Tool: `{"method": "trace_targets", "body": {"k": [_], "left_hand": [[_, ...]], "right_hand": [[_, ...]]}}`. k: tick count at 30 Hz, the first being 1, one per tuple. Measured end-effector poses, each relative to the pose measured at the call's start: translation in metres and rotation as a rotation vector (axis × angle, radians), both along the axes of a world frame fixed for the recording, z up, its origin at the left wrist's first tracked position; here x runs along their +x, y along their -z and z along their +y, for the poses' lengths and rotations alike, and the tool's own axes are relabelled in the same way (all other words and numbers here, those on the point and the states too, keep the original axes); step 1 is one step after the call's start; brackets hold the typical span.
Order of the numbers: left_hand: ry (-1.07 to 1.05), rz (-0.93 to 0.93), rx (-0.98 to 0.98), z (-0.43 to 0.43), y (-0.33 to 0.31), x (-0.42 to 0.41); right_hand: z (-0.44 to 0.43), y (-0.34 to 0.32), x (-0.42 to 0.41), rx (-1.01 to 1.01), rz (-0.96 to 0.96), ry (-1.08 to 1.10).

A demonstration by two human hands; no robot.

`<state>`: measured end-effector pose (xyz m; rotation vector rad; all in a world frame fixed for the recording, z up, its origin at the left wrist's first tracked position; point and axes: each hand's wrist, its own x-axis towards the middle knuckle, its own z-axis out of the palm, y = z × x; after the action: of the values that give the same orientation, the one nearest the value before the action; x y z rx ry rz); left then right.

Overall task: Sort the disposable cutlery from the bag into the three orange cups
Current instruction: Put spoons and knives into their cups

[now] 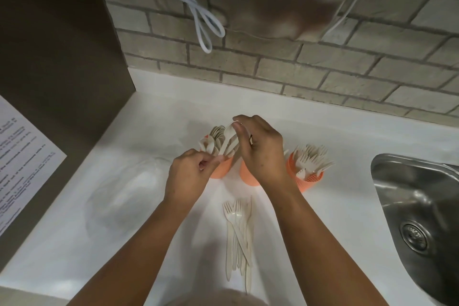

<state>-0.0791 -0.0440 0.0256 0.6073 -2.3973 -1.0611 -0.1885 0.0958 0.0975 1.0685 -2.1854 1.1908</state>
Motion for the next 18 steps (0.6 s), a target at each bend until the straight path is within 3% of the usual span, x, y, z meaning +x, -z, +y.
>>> {"method": "trace_targets", "body": {"k": [7,13,18], "left_hand": [[0.01,0.022,0.038,-0.0039,-0.0058,-0.0051],[-0.02,0.026,0.056,-0.0039,-0.0034,-0.0042],[-0.039,-0.026,0.09,-0.0037,-0.0061,-0.0079]], "right_hand": [[-0.0008,0.0026,0.0023,-0.059,-0.018,0.078],[-0.0013,0.0079,-0.0009,0.067,-0.037,0.044],[-0.0007,0.0025,-0.0049,0.038,-0.043,0.041]]}}
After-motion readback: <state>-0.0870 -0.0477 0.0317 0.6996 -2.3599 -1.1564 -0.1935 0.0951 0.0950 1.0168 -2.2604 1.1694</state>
